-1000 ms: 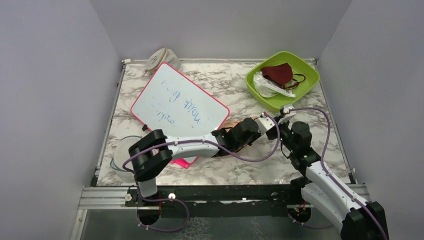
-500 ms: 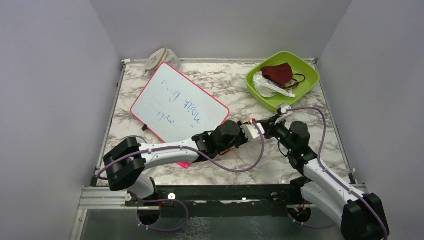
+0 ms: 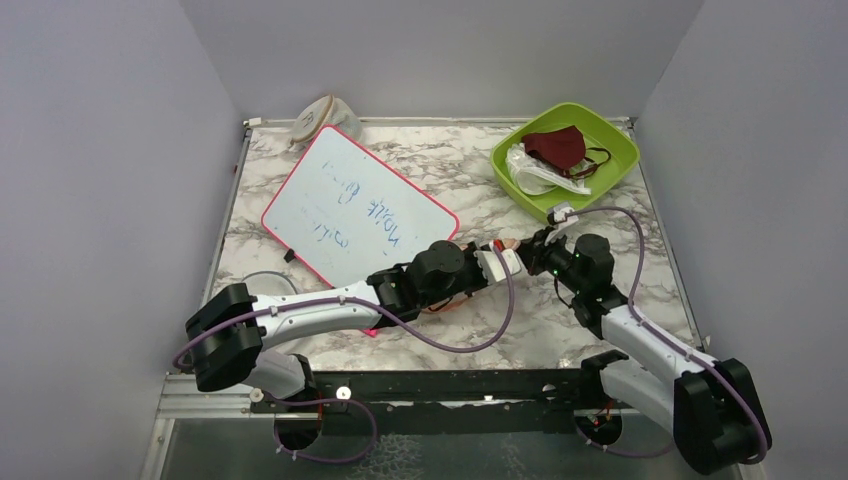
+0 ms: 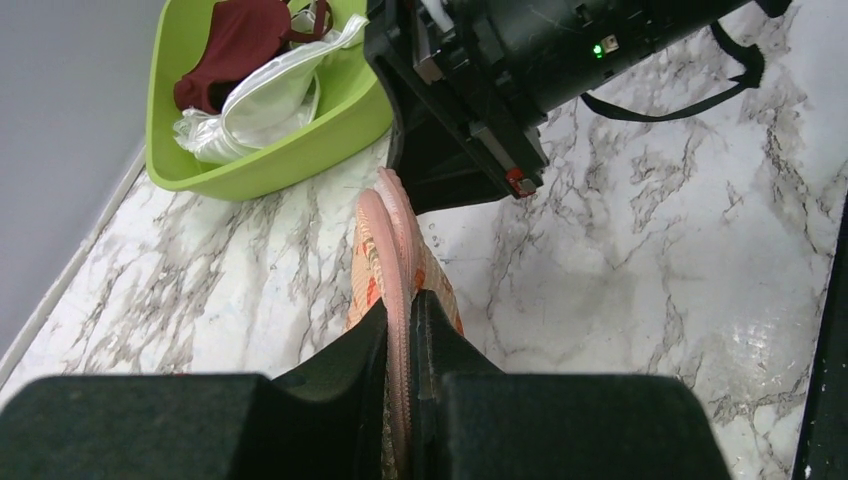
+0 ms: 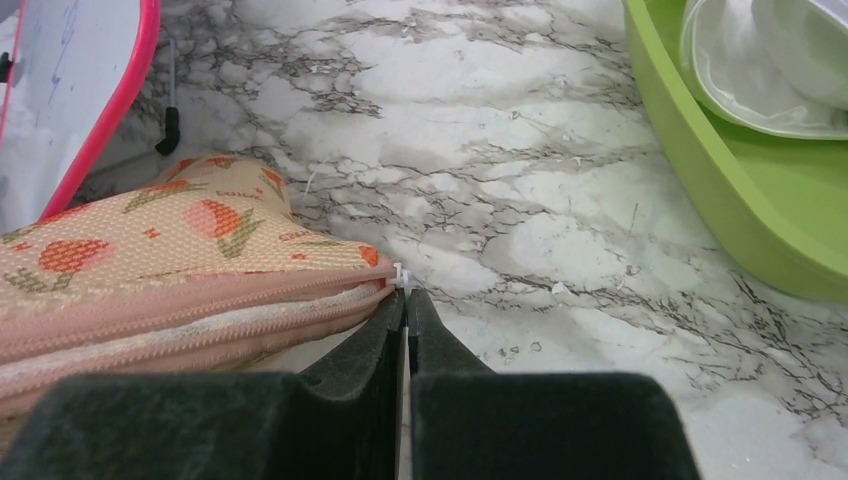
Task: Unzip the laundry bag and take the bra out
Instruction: Unzip the laundry bag at the center of the board.
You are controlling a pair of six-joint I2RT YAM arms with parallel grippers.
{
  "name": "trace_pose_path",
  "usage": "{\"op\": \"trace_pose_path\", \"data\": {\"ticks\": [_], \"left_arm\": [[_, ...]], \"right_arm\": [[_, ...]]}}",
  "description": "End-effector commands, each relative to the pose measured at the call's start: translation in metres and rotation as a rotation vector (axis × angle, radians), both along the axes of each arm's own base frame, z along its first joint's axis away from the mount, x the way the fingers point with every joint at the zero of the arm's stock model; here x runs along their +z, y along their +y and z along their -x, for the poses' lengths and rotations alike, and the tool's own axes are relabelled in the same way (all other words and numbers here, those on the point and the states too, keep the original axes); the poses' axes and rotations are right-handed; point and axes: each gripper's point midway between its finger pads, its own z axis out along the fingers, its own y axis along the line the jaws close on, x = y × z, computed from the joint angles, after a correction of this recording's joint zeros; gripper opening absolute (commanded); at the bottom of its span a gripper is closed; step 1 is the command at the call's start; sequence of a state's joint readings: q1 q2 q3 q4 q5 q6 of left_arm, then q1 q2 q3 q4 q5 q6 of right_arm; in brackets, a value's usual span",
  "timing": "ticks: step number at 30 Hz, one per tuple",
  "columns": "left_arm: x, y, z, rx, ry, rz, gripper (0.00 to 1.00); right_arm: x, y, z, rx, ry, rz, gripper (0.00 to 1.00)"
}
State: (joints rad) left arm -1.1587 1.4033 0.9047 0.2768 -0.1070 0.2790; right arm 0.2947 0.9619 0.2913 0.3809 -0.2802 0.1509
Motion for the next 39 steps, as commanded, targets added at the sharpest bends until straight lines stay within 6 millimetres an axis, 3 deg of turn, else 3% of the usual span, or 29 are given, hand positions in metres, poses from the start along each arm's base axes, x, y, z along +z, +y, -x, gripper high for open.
{"op": "trace_pose_path", "data": {"ticks": [1, 6, 10, 12, 14, 16, 19, 21, 23, 28, 31, 35, 39], "left_arm": [[0.052, -0.020, 0.011, -0.076, -0.031, 0.168, 0.00], [0.054, -0.023, 0.014, -0.084, -0.006, 0.202, 0.00], [0.059, -0.024, 0.018, -0.098, 0.003, 0.224, 0.00], [0.059, -0.024, 0.015, -0.083, 0.010, 0.227, 0.00], [0.057, -0.022, 0.009, -0.031, 0.035, 0.238, 0.00], [0.050, -0.020, 0.001, 0.026, 0.062, 0.240, 0.00], [0.035, -0.022, -0.009, 0.104, 0.111, 0.234, 0.00], [0.027, -0.027, -0.012, 0.127, 0.143, 0.228, 0.00], [0.014, -0.035, -0.014, 0.136, 0.175, 0.207, 0.00], [-0.008, -0.051, -0.019, 0.164, 0.224, 0.152, 0.00], [-0.022, -0.063, -0.019, 0.170, 0.267, 0.127, 0.02], [-0.045, -0.086, -0.010, 0.141, 0.330, 0.094, 0.16], [-0.054, -0.100, 0.004, 0.070, 0.377, 0.083, 0.44]], "right_arm": [[0.008, 0.008, -0.008, 0.035, -0.011, -0.025, 0.01], [0.013, 0.017, -0.008, 0.067, -0.058, -0.091, 0.01], [0.004, 0.026, 0.001, 0.125, -0.043, -0.130, 0.01], [0.000, 0.020, -0.004, 0.062, -0.014, -0.144, 0.01], [-0.002, 0.000, -0.018, -0.104, 0.069, -0.145, 0.04], [0.000, -0.022, -0.026, -0.249, 0.131, -0.100, 0.24], [0.004, -0.069, -0.026, -0.570, 0.264, -0.078, 0.68], [0.010, -0.093, -0.018, -0.723, 0.325, -0.065, 0.85], [0.023, -0.102, -0.012, -0.770, 0.319, -0.069, 0.92], [0.068, -0.119, -0.002, -0.824, 0.253, -0.048, 0.97], [0.112, -0.121, 0.003, -0.794, 0.185, -0.046, 0.99], [0.174, -0.114, 0.016, -0.699, 0.074, -0.092, 1.00], [0.207, -0.131, 0.038, -0.787, 0.001, -0.203, 1.00]]}}
